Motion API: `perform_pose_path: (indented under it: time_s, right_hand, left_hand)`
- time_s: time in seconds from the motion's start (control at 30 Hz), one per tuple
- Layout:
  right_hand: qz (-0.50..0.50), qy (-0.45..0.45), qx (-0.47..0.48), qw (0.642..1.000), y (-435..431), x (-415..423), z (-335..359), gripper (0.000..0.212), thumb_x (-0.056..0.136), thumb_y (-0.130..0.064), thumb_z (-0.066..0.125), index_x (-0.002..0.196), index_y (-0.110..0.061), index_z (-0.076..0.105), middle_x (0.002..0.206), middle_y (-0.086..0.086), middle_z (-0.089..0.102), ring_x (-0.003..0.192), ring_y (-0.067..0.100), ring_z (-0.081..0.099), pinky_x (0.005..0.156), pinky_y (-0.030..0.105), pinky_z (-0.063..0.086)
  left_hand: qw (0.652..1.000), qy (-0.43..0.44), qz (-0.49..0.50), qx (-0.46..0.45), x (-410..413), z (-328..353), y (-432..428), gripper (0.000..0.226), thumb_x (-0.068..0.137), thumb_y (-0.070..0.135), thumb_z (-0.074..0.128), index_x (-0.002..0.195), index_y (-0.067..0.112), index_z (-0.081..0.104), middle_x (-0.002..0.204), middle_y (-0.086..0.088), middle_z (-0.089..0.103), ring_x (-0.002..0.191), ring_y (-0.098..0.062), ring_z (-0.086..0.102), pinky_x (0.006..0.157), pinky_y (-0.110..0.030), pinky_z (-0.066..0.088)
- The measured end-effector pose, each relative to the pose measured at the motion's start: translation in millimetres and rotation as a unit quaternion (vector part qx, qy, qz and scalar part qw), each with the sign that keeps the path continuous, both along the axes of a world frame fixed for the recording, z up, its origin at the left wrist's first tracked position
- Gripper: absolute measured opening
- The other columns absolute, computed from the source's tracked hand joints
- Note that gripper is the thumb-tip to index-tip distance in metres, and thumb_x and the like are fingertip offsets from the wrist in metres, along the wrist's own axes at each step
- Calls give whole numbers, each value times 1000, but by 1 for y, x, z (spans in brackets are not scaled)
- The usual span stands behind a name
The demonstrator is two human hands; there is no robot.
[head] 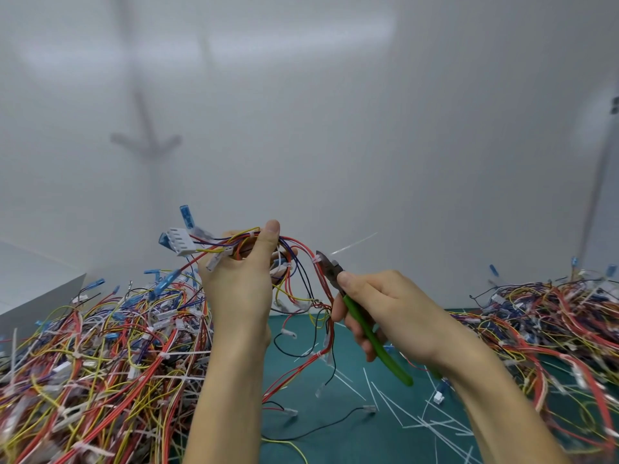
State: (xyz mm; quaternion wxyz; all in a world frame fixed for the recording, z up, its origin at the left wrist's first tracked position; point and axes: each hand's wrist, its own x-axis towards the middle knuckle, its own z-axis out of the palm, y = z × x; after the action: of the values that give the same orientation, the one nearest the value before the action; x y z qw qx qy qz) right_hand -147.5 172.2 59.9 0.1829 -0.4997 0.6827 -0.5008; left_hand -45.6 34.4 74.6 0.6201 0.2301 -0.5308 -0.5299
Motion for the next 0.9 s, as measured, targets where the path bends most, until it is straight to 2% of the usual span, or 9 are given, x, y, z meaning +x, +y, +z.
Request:
perform_pose_path:
  time_s: [0.17,0.37,0.47,0.53,0.6,0.73,0.9]
  right_hand:
    - [-10,7,-11,1000,-3,1,-1,52,104,-44,42,76,-8,68,60,3,57,53,22,56,57,39,52]
    - [-17,-1,-8,1000,-6,1,-2,53,104,-45,42,77,-8,68,61,1,58,55,20,56,60,39,53]
    - [-24,5,-5,1000,-5,1,-2,54,103,-46,42,76,-8,68,61,2,57,54,19,56,58,38,53]
    - [-24,4,-4,1000,-5,1,-2,54,103,-46,41,76,-8,67,60,3,56,54,20,55,56,37,52]
    - [-21,1,-6,1000,-5,1,-2,54,104,-46,41,76,-8,67,61,5,56,53,22,55,55,37,52]
    - [-20,-4,-12,1000,-5,1,-3,54,104,-44,41,75,-7,67,60,6,56,52,22,55,53,36,51]
    - [-22,-6,-17,1000,-5,1,-4,54,105,-43,42,72,-7,66,59,6,55,51,23,54,49,33,50]
  left_hand:
    - [1000,-25,4,-8,4,0,-3,42,81,43,76,46,24,62,50,14,61,47,3,55,51,-16,45]
    - [1000,-12,-11,-18,3,2,1,31,82,36,76,60,19,63,49,15,62,47,5,58,40,-5,39]
    - [1000,-12,-9,-8,2,0,-1,30,79,39,79,61,18,66,58,12,68,56,-1,64,49,-10,48]
    - [1000,-14,-9,1,1,-1,-3,30,78,40,80,61,19,67,63,10,70,62,-6,68,60,-20,54]
    - [1000,-21,-9,2,1,-1,-3,30,78,41,80,58,21,68,62,10,70,61,-5,67,66,-26,54]
    - [1000,-25,-16,-6,0,-1,-1,28,79,39,79,54,33,69,59,10,68,59,-7,65,67,-30,57]
    - [1000,-21,-10,-1,-1,-2,-2,29,79,39,79,56,25,69,65,7,72,64,-9,68,63,-25,55]
